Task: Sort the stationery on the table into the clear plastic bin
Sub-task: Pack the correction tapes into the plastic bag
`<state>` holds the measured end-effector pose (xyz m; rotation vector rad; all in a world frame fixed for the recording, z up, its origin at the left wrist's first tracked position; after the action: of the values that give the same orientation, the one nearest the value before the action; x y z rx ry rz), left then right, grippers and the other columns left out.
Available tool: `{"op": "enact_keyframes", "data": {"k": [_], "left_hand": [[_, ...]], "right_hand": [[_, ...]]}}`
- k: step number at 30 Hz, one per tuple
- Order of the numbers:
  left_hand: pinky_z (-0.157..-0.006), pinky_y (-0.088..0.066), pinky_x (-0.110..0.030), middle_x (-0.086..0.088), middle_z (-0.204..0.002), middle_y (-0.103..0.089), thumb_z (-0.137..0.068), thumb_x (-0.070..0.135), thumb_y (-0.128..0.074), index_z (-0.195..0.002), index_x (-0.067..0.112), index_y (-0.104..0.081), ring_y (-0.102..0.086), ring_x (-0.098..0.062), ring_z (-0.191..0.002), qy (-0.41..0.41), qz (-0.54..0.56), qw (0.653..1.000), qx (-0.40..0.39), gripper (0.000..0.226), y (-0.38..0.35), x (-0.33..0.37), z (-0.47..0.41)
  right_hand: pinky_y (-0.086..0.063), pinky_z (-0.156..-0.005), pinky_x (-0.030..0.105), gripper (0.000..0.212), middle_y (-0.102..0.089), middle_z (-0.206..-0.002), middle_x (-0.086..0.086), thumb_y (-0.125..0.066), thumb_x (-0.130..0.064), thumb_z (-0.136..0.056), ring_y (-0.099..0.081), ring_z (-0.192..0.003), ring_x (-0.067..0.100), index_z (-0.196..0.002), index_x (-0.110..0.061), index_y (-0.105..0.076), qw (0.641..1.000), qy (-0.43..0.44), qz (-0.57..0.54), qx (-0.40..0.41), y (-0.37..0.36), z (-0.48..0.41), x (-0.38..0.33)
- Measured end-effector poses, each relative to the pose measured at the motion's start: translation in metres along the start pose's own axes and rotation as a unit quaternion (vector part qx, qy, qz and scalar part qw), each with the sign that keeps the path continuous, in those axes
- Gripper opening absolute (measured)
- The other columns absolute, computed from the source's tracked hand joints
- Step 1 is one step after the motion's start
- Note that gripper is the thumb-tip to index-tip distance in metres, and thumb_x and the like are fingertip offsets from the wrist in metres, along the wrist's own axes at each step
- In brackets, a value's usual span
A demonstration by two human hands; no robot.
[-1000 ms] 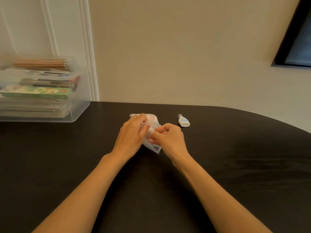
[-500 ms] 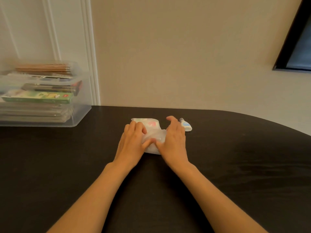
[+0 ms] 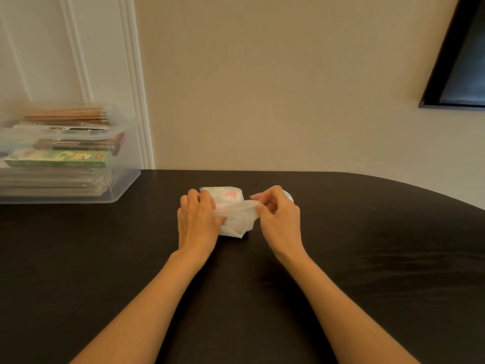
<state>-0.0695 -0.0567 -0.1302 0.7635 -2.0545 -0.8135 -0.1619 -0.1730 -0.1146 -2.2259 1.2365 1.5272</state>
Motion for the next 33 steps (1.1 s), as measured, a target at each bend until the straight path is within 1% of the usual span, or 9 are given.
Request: {"op": "enact_keyframes", "data": {"k": [3,5,10,14,17,22,27,30,33], "left_hand": [[-0.079,-0.044,-0.030,-0.008,-0.113,-0.041,-0.088,0.018,-0.058,-0.118,0.011,-0.042,-0.045,-0.021,-0.095,0.030,-0.015,0.999,-0.004,0.035,0.001,0.001,0.000],[-0.075,-0.045,-0.029,-0.008,-0.113,-0.040,-0.089,0.020,-0.056,-0.121,0.012,-0.038,-0.047,-0.020,-0.092,0.031,-0.016,0.999,-0.028,0.038,0.001,0.000,0.000],[-0.070,-0.039,-0.024,-0.004,-0.111,-0.040,-0.092,0.009,-0.046,-0.108,0.016,-0.044,-0.044,-0.016,-0.089,0.030,0.060,0.996,-0.052,0.017,0.005,-0.006,-0.003],[-0.077,-0.047,-0.030,-0.004,-0.109,-0.045,-0.091,0.002,-0.044,-0.105,0.013,-0.047,-0.047,-0.017,-0.092,0.009,0.068,0.997,-0.027,0.018,0.004,-0.002,-0.001],[-0.084,-0.045,-0.027,-0.003,-0.116,-0.042,-0.088,0.004,-0.054,-0.108,0.016,-0.049,-0.045,-0.016,-0.100,-0.056,0.041,0.997,-0.029,0.024,-0.002,0.004,-0.004],[-0.081,-0.046,-0.027,-0.003,-0.114,-0.041,-0.091,0.010,-0.054,-0.101,0.018,-0.051,-0.042,-0.016,-0.097,-0.050,-0.003,0.998,-0.023,0.013,-0.008,0.003,-0.008],[-0.071,-0.050,-0.032,-0.001,-0.105,-0.037,-0.095,0.013,-0.043,-0.099,0.010,-0.048,-0.045,-0.013,-0.086,0.022,0.098,0.995,-0.004,0.007,-0.011,0.005,-0.015],[-0.070,-0.048,-0.031,0.000,-0.106,-0.035,-0.092,0.004,-0.043,-0.099,0.011,-0.052,-0.043,-0.014,-0.087,0.009,0.087,0.996,-0.013,0.014,-0.019,0.009,-0.019],[-0.078,-0.050,-0.034,-0.004,-0.117,-0.037,-0.091,-0.001,-0.043,-0.104,0.011,-0.057,-0.044,-0.017,-0.094,0.011,0.081,0.997,-0.017,0.023,-0.024,0.013,-0.023]], "right_hand": [[-0.041,-0.051,0.015,0.027,-0.057,-0.070,0.003,-0.051,0.006,-0.084,-0.050,-0.061,0.008,-0.068,-0.015,-0.049,0.983,-0.070,-0.122,-0.119,-0.005,0.001,0.002],[-0.037,-0.051,0.016,0.025,-0.055,-0.066,-0.003,-0.049,0.004,-0.086,-0.048,-0.060,0.008,-0.069,-0.015,-0.049,0.978,-0.099,-0.109,-0.147,-0.008,0.000,0.009],[-0.040,-0.066,0.021,0.021,-0.056,-0.085,0.003,-0.048,-0.004,-0.087,-0.051,-0.078,0.012,-0.073,-0.020,-0.048,0.981,-0.084,-0.020,-0.176,-0.022,0.004,0.022],[-0.039,-0.074,0.017,0.013,-0.051,-0.103,-0.001,-0.050,-0.014,-0.090,-0.046,-0.093,0.009,-0.084,-0.025,-0.053,0.983,-0.039,0.052,-0.173,-0.026,0.006,0.021],[-0.030,-0.083,0.017,0.017,-0.044,-0.111,-0.010,-0.051,-0.018,-0.089,-0.033,-0.106,0.002,-0.099,-0.016,-0.064,0.982,0.004,0.118,-0.144,-0.023,0.003,0.022],[-0.043,-0.091,0.029,0.019,-0.050,-0.122,-0.001,-0.052,-0.010,-0.086,-0.048,-0.109,0.014,-0.093,0.004,-0.063,0.979,-0.054,0.082,-0.177,-0.024,0.004,0.021],[-0.037,-0.072,0.014,0.010,-0.052,-0.128,0.010,-0.051,-0.004,-0.084,-0.046,-0.117,0.021,-0.085,0.004,-0.058,0.975,-0.068,0.045,-0.205,-0.022,0.004,0.016],[-0.043,-0.079,0.024,0.014,-0.056,-0.120,0.014,-0.050,-0.002,-0.083,-0.047,-0.117,0.027,-0.088,0.009,-0.059,0.979,-0.116,-0.059,-0.159,-0.020,-0.005,0.024],[-0.038,-0.086,0.017,0.027,-0.052,-0.122,-0.001,-0.052,-0.004,-0.084,-0.044,-0.124,0.018,-0.109,-0.010,-0.062,0.988,-0.123,-0.091,-0.025,-0.010,-0.026,0.040]]}}
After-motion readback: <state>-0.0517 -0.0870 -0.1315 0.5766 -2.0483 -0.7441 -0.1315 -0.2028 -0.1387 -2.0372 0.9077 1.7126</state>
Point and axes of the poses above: each hand's wrist, its own z-axis away from the middle knuckle, its own y-axis out of the back of the hand, x = y × z, the point moved 3 cm from there along -z, towards the middle knuckle
